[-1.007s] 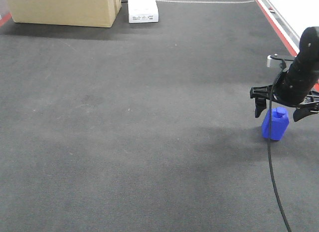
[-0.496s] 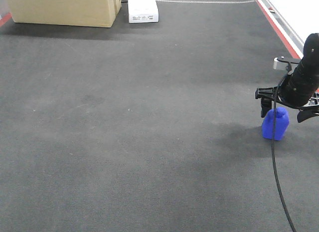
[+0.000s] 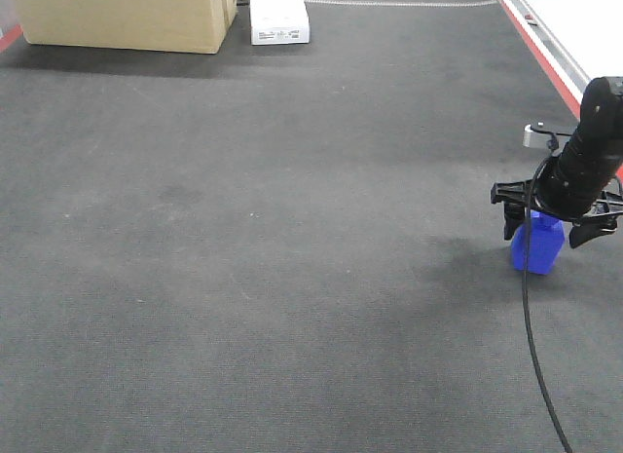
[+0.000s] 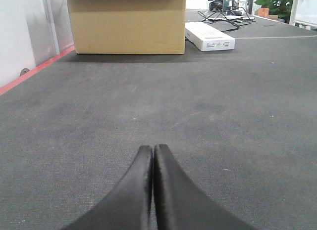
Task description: Pour parts from conveyor to right shelf
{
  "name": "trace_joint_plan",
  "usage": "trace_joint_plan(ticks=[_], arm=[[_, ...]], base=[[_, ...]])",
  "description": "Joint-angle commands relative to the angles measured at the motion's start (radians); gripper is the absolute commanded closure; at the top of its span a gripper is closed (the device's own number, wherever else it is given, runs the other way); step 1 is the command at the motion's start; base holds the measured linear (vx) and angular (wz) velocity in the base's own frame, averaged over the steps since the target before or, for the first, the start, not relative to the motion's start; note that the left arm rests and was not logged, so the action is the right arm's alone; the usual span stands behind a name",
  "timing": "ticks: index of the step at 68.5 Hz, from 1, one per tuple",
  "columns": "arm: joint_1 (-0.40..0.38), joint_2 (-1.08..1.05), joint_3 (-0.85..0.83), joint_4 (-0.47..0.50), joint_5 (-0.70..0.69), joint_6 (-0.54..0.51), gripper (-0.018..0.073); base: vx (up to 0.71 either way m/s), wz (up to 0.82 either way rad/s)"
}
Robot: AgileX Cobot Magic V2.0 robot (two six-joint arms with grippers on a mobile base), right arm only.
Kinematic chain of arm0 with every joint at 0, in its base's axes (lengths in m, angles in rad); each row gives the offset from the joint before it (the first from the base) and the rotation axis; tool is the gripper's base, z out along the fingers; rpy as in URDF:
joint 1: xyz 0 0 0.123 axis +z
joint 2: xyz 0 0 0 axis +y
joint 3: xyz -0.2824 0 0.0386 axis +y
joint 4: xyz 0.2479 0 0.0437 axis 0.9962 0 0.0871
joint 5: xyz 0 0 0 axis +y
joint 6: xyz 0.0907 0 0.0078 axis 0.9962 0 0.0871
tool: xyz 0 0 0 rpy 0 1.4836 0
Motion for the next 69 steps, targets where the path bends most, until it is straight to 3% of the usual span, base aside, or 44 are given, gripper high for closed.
trace_joint_plan(ticks=[1, 10, 21, 53, 69], arm=[[-0.006, -0.055, -0.028, -0.010, -0.020, -0.008, 0.0029], [-0.006, -0.051, -0.028, -0.012, -0.026, -0.008, 0.0216], [-0.006, -0.047, -0.028, -0.012, -0.026, -0.025, 0.0570], [-0.002, -0.199, -0.018, -0.001, -0.110, -0.080, 0.0569], [-0.001, -0.428, 0.162, -0.001, -0.336, -0.082, 0.0566]], base=[[0.00, 0.00], [0.00, 0.00], [0.00, 0.00], [0.00, 0.00], [0.00, 0.00]])
